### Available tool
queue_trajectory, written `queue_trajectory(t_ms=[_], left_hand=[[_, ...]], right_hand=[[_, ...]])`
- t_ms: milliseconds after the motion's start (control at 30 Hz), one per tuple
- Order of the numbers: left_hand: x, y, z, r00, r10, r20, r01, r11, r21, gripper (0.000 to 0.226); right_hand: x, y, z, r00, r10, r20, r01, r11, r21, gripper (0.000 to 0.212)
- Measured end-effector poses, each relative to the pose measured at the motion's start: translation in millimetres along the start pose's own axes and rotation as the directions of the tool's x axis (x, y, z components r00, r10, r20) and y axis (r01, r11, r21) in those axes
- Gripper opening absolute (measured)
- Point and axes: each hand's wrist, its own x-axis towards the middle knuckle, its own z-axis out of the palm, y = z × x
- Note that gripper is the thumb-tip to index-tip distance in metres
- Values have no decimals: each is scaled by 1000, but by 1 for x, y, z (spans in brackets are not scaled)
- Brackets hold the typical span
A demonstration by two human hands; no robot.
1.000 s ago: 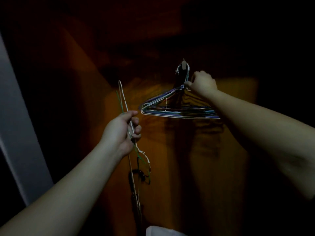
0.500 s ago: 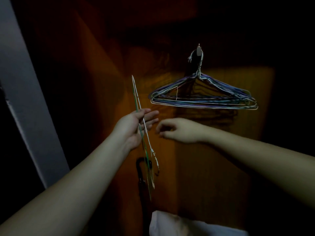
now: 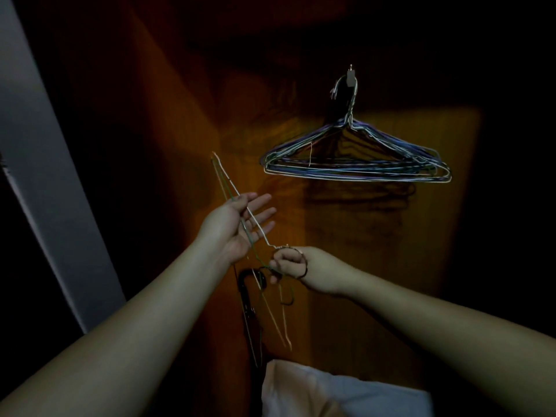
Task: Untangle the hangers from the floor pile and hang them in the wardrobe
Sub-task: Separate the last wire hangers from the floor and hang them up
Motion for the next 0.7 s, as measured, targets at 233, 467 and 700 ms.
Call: queue_trajectory(t_ms=[233, 467, 700], left_hand=[[-1, -5, -4, 999, -41, 17, 41, 999, -18, 18], [-7, -11, 5, 986, -155, 68, 155, 988, 4, 20], [-8, -16, -7, 986, -167, 17, 160, 964, 212, 18]], right_hand=[[-13, -6, -13, 973, -100, -208, 113, 992, 54, 40], [-17, -16, -22, 947, -268, -179, 208, 933, -294, 25], [-27, -27, -36, 828, -271, -492, 153, 952, -266, 18]])
